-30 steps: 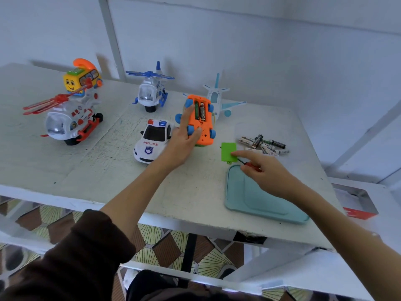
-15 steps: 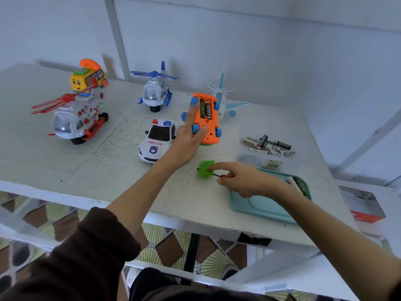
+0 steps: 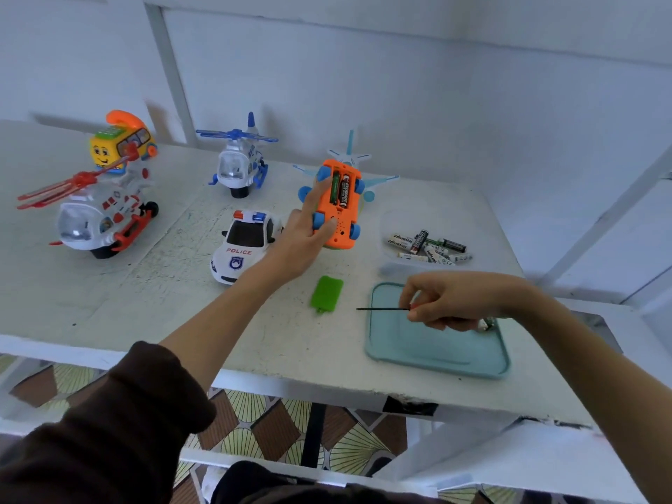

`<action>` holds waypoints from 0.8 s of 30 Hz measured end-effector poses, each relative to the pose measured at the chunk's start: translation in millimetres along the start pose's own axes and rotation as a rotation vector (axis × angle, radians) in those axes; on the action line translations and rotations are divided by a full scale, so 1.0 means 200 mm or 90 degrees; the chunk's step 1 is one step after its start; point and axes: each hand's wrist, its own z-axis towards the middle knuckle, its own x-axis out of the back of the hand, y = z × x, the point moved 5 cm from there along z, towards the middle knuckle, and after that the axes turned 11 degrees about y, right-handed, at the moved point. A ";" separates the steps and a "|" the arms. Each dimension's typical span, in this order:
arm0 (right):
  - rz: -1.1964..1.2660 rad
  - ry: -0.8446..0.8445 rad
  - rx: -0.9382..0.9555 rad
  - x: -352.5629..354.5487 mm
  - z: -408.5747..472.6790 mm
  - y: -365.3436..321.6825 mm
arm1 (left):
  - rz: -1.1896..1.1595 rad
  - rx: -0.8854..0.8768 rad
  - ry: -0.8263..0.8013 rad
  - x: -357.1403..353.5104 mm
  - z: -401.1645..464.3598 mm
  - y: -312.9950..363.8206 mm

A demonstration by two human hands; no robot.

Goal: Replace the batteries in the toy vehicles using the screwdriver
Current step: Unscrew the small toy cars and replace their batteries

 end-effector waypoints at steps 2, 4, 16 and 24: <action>0.040 0.093 0.029 0.08 -0.03 -0.01 | 0.037 -0.023 0.011 -0.02 0.02 0.02; 0.109 0.245 0.091 0.18 -0.05 -0.06 | 0.057 -0.060 0.025 -0.04 0.03 0.04; 0.024 0.645 0.175 0.48 -0.11 -0.16 | 0.024 -0.166 -0.026 -0.14 0.07 0.20; 0.019 0.634 0.164 0.52 -0.11 -0.12 | 0.011 -0.147 -0.074 -0.21 0.12 0.20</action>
